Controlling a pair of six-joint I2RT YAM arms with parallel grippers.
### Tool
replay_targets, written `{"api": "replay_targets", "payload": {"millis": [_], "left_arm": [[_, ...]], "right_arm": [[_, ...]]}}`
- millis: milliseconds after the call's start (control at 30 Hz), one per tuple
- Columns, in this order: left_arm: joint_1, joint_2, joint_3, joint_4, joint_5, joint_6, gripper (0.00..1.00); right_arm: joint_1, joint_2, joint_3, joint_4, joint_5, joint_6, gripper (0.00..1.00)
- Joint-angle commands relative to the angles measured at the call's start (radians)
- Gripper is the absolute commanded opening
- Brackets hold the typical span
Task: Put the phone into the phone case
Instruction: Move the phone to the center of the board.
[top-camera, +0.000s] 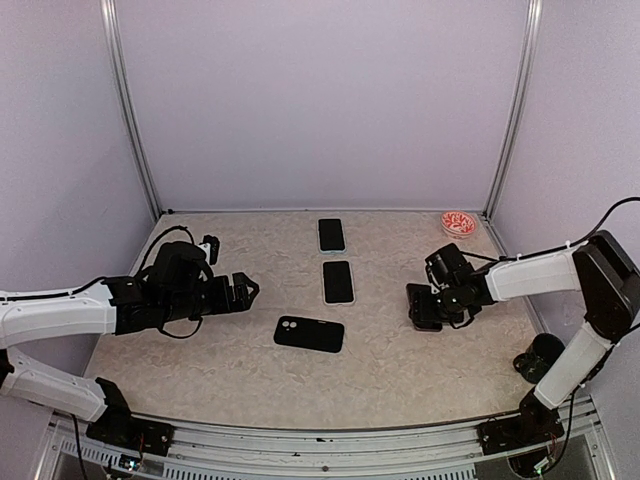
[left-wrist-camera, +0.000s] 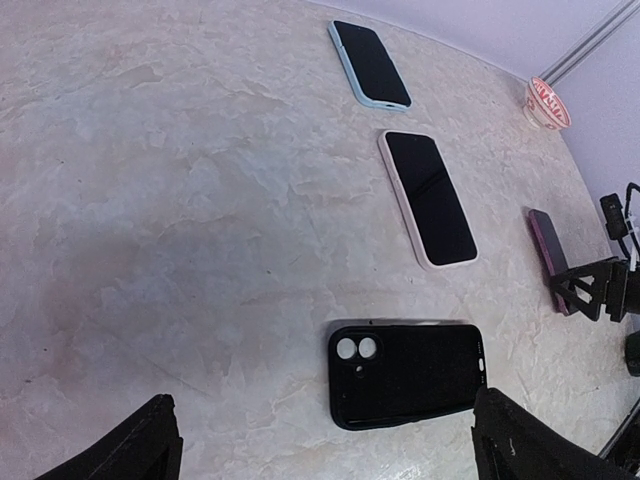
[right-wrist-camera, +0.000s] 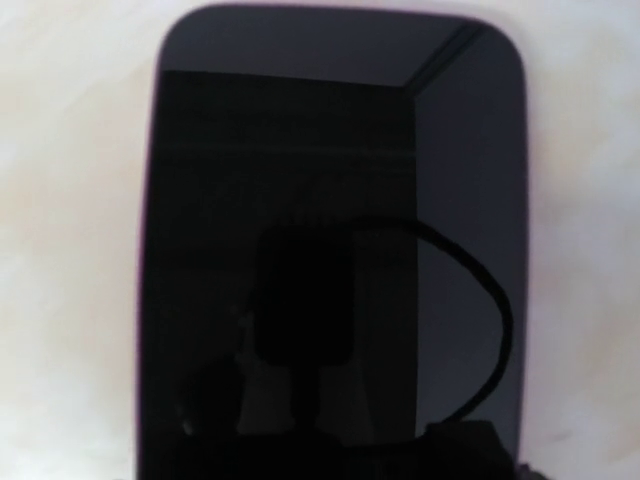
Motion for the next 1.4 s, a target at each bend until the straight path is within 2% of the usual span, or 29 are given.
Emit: {"api": "replay_targets", "payload": {"millis": [0,233,500,633,800,933,1033,1133,1367], "left_arm": [[0.007,-0.022,0.001,0.017,0.007,0.002,0.99],[0.007,-0.031,0.007,0.001,-0.009,0.009,0.99],[0.008,-0.044,0.009,-0.01,-0.019,0.017,0.99],[0.008,-0.041,0.007,-0.004,-0.016,0.015,0.99],[0.008,-0.037,0.003,0.0,-0.007,0.008,0.99],[0.008,-0.047,0.003,-0.018,-0.011,0.009,0.99],[0.008,-0.063,-0.006,-0.025,-0.021,0.012,0.99],[0.009,-0.062,-0.008,-0.022,-0.022,0.009,0.99],[0.006,-0.035,-0.008,0.003,0.006,-0.01,0.99]], "right_arm": [[0.06,0.019,-0.005,-0.036,-0.002,0.057,0.78],[0.109,0.051,-0.005,-0.036,-0.007,0.069,0.86],[0.167,-0.006,-0.019,0.003,-0.122,0.093,0.98],[0.209,-0.012,-0.013,0.067,-0.213,0.092,0.99],[0.235,0.054,0.045,0.112,-0.299,0.021,0.99],[0.239,-0.002,0.075,0.061,-0.281,-0.068,0.99],[0.222,-0.09,0.102,0.0,-0.191,-0.122,0.99],[0.165,-0.097,0.166,-0.052,-0.153,-0.166,0.99],[0.032,0.128,0.412,-0.085,-0.234,-0.291,0.99]]}}
